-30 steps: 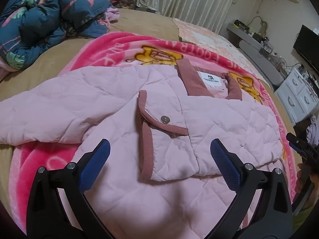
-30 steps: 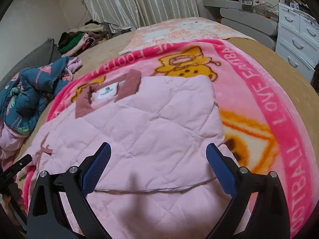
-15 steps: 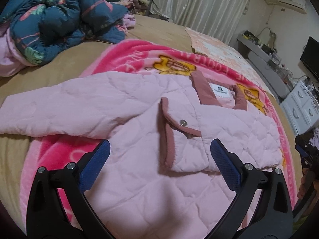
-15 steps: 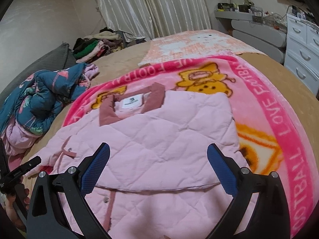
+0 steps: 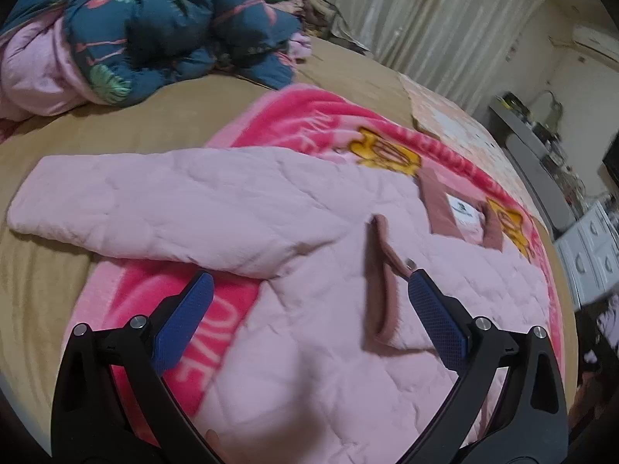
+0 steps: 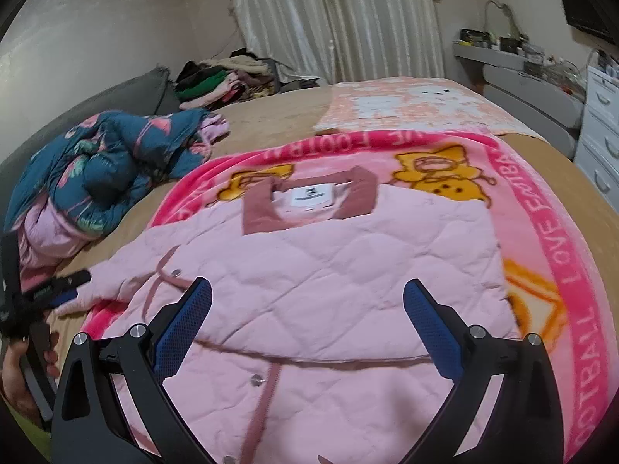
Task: Fold large clothes
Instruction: 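Move the left tool to the cuff of the other sleeve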
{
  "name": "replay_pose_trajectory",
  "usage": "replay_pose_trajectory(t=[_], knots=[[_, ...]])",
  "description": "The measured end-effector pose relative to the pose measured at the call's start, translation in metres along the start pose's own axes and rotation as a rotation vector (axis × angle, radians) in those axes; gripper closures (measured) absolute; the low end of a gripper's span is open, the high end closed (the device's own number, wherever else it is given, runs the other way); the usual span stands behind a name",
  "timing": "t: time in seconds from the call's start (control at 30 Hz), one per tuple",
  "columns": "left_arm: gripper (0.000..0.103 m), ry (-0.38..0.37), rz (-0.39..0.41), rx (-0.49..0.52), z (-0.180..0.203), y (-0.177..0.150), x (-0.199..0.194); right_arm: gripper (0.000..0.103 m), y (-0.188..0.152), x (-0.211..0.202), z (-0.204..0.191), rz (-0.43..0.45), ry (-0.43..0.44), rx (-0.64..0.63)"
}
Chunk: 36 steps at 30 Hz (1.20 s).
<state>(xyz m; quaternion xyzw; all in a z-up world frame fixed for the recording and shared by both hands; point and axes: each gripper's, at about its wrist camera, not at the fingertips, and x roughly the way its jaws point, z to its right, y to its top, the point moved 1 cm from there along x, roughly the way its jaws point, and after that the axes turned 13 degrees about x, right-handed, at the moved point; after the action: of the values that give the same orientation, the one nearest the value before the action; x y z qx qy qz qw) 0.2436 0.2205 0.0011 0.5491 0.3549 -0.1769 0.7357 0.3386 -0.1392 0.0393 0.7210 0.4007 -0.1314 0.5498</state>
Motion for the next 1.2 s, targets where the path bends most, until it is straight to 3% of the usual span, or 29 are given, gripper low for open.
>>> replay_pose_trajectory(t=[0.43,1.2], knots=[[0.009,0.049,0.010,-0.134,-0.052,0.007,-0.003,0.004,-0.033,0.019,-0.099,-0.064,0.087,-0.130],[0.009,0.184,0.014,-0.409,-0.168,0.002,-0.002,0.004,-0.040,0.087,-0.237,-0.178,0.186,-0.241]])
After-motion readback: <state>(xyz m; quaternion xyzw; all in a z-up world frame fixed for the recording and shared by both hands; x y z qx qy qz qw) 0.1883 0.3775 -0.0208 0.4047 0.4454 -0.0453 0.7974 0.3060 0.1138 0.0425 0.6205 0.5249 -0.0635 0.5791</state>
